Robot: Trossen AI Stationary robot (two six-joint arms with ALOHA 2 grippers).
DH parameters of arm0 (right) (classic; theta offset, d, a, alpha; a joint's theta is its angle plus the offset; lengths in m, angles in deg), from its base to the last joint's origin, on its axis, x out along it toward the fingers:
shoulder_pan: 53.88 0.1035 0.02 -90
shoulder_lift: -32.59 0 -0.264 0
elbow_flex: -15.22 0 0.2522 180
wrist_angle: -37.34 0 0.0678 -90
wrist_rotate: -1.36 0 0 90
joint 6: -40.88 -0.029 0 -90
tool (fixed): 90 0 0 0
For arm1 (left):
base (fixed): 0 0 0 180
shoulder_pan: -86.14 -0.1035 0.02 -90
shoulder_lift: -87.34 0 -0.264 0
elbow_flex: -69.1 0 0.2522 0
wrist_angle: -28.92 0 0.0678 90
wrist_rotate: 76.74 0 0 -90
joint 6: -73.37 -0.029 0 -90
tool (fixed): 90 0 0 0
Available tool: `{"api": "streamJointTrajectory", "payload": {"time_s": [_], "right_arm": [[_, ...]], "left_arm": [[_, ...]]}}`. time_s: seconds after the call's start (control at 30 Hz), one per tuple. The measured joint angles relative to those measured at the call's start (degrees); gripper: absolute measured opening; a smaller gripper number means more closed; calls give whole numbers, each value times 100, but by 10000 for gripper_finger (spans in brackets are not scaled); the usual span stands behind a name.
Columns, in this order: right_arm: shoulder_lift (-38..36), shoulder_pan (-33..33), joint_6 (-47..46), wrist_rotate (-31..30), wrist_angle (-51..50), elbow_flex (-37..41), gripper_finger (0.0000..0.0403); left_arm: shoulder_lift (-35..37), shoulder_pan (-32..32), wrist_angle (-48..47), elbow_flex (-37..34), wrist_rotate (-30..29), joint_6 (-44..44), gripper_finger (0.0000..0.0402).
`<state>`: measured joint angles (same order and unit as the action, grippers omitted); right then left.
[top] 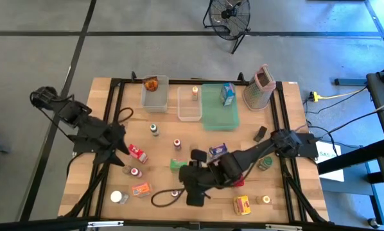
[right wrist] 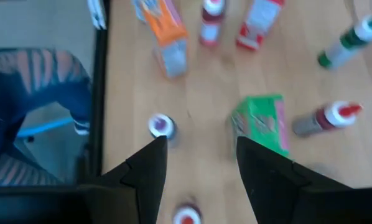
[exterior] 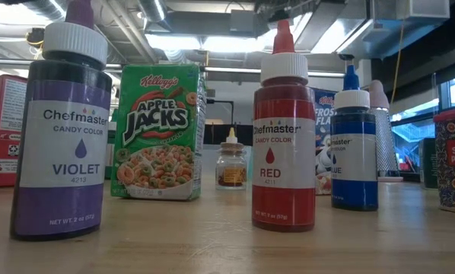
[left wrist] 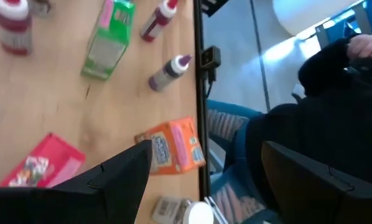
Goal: Pick & Place Kitchen Items
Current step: Put the brown seasoning bottle into the gray bin
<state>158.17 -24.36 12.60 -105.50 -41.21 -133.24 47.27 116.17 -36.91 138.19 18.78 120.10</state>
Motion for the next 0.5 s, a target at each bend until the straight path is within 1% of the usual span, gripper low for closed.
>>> {"api": "streamJointTrajectory", "payload": {"time_s": [0.07, 0.13, 0.2, 0.3, 0.5], "right_arm": [[4, 86, 0, -117, 231, 0, 195], [51, 143, -1, -192, 478, 0, 195], [116, 194, 3, -250, 643, 0, 195], [230, 222, -2, -262, 889, 0, 195], [461, 231, -240, -260, 997, 0, 195]], "left_arm": [[-2, 285, -88, 0, -303, 386, 299], [-25, 570, -243, 0, -727, 940, 299], [-62, 849, -338, 0, -949, 1336, 299], [-153, 1235, -403, 0, -993, 1769, 299], [-444, 1885, -646, 0, -1058, 2431, 299]]}}
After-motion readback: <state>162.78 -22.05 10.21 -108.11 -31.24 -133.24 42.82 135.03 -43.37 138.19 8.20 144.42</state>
